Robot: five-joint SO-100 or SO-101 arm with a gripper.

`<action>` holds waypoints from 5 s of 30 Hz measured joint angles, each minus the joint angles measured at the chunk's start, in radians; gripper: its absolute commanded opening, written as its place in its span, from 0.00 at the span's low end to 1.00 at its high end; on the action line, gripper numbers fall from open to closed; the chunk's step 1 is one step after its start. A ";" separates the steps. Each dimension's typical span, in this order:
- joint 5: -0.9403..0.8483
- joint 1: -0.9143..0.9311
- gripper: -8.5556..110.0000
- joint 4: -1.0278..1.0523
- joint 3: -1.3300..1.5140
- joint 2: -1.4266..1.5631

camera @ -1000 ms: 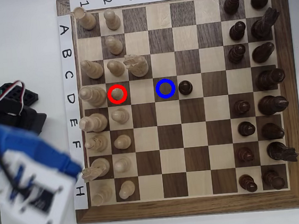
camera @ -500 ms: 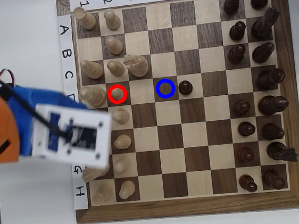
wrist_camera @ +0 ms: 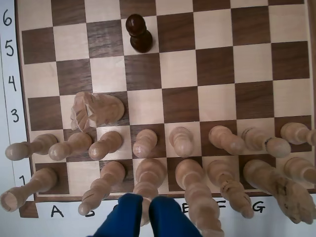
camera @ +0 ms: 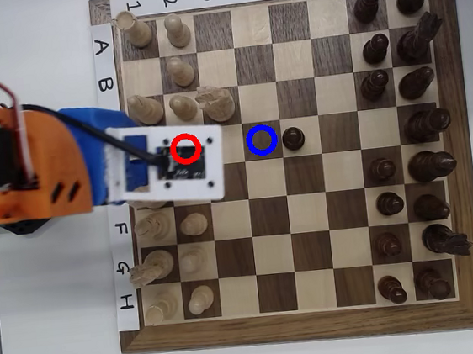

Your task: Move the piece to destination

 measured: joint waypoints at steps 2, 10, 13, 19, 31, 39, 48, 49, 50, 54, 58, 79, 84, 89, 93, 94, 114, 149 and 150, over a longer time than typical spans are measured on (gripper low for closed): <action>0.000 -0.012 0.14 -0.017 0.021 -0.009; 0.000 -0.061 0.18 -0.080 0.081 -0.046; 0.000 -0.074 0.19 -0.101 0.098 -0.060; 0.000 -0.086 0.23 -0.143 0.149 -0.080; 0.000 -0.084 0.21 -0.213 0.206 -0.126; 0.000 -0.084 0.21 -0.259 0.242 -0.184; 0.000 -0.094 0.20 -0.318 0.299 -0.189; 0.000 -0.097 0.20 -0.324 0.307 -0.190; 0.000 -0.098 0.19 -0.331 0.316 -0.192; 0.000 -0.100 0.19 -0.354 0.336 -0.192; 0.000 -0.100 0.19 -0.377 0.357 -0.195; 0.000 -0.110 0.19 -0.451 0.417 -0.196; 0.000 -0.121 0.19 -0.468 0.417 -0.196; 0.000 -0.121 0.19 -0.483 0.422 -0.196; 0.000 -0.121 0.19 -0.492 0.423 -0.196; 0.000 -0.121 0.18 -0.495 0.426 -0.198; 0.000 -0.121 0.07 -0.502 0.428 -0.212; 0.000 -0.071 0.07 -0.388 0.388 -0.213; 0.000 -0.071 0.07 -0.380 0.379 -0.213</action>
